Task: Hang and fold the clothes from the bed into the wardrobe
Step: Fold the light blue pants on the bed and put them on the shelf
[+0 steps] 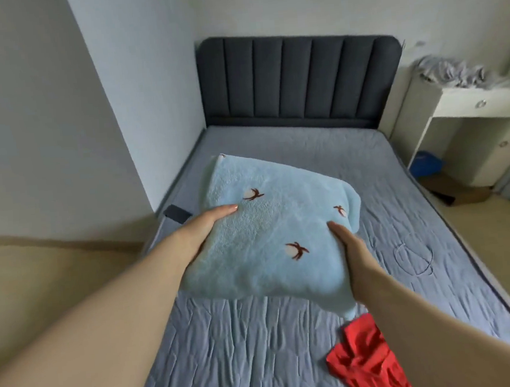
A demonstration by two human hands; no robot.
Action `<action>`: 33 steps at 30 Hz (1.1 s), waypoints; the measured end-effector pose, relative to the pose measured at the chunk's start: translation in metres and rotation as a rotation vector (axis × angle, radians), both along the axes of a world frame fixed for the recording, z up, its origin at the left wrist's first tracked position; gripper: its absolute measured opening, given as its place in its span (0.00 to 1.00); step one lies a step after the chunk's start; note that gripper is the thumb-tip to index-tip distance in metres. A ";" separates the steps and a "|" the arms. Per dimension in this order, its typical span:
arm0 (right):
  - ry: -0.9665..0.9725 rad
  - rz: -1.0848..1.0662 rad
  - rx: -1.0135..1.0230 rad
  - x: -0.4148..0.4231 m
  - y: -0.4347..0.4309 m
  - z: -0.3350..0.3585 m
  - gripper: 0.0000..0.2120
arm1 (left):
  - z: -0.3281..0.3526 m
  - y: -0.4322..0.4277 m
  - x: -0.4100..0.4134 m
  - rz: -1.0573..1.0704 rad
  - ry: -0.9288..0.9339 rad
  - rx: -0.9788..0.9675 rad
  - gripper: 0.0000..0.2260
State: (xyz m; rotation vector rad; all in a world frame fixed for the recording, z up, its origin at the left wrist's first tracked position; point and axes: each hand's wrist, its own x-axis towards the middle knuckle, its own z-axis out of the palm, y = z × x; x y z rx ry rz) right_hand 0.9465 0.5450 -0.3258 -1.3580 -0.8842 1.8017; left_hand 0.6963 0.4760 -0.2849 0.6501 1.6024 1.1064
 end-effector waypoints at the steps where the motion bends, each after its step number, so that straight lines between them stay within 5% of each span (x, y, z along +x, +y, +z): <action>1: 0.015 0.024 0.032 -0.003 0.004 0.021 0.32 | 0.022 -0.002 0.000 0.013 0.000 0.027 0.12; 7: 0.092 0.235 0.193 -0.038 -0.001 0.124 0.28 | 0.125 -0.054 -0.017 0.251 0.017 0.162 0.20; 13: 0.119 0.449 0.201 -0.113 -0.041 0.150 0.31 | 0.163 -0.145 -0.057 0.420 0.074 0.162 0.22; 33: 0.281 1.110 0.279 -0.476 -0.381 0.179 0.25 | 0.170 -0.571 -0.282 1.159 0.119 0.262 0.22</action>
